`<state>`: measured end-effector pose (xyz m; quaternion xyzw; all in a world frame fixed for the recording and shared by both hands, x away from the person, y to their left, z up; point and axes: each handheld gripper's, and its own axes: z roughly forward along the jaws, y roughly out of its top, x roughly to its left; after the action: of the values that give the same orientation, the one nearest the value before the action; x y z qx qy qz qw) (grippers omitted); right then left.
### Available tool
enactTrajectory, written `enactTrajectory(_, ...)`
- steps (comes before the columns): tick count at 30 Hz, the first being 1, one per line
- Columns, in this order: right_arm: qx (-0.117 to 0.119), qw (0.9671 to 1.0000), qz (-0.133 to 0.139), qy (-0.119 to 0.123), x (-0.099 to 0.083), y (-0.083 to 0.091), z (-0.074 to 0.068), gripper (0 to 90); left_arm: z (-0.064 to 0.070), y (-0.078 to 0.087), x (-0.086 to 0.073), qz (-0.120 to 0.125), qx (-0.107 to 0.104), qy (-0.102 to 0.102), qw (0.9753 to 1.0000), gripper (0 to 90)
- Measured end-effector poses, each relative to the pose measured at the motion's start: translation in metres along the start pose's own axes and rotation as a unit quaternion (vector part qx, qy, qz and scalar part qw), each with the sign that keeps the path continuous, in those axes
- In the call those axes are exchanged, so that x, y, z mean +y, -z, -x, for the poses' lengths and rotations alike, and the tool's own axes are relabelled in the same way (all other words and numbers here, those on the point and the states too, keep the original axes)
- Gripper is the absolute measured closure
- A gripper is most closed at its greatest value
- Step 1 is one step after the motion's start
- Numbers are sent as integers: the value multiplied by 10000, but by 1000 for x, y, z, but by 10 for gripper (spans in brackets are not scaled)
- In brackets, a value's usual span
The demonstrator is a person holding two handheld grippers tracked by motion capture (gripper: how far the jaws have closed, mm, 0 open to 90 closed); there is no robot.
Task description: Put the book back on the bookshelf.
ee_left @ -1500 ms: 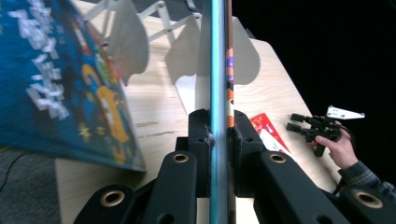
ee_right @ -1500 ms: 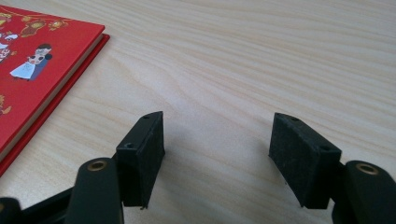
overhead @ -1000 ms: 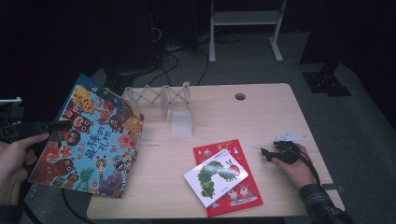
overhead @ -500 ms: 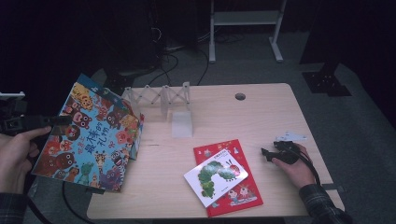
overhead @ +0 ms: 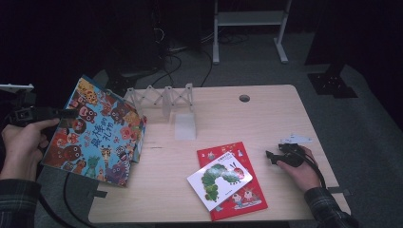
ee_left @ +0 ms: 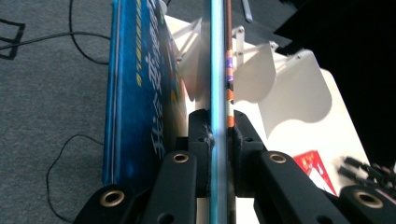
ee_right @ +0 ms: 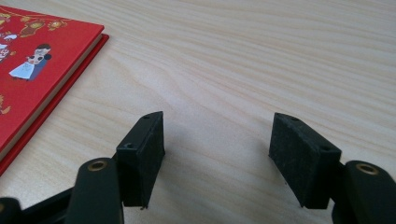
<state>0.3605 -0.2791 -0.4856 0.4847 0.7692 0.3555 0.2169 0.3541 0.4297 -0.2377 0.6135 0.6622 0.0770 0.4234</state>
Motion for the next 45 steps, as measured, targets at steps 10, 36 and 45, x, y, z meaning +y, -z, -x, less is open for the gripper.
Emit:
enactTrajectory(10,8,10000,4,16,0,0,0,344,-2,-23,16,-36,152,286,9995,812)
enactTrajectory(36,20,10000,-2,11,1,-1,0,346,9,-61,40,-235,499,291,9981,807)
enactTrajectory(45,28,10000,3,25,1,-1,0,347,15,-78,40,-231,713,156,9971,805)
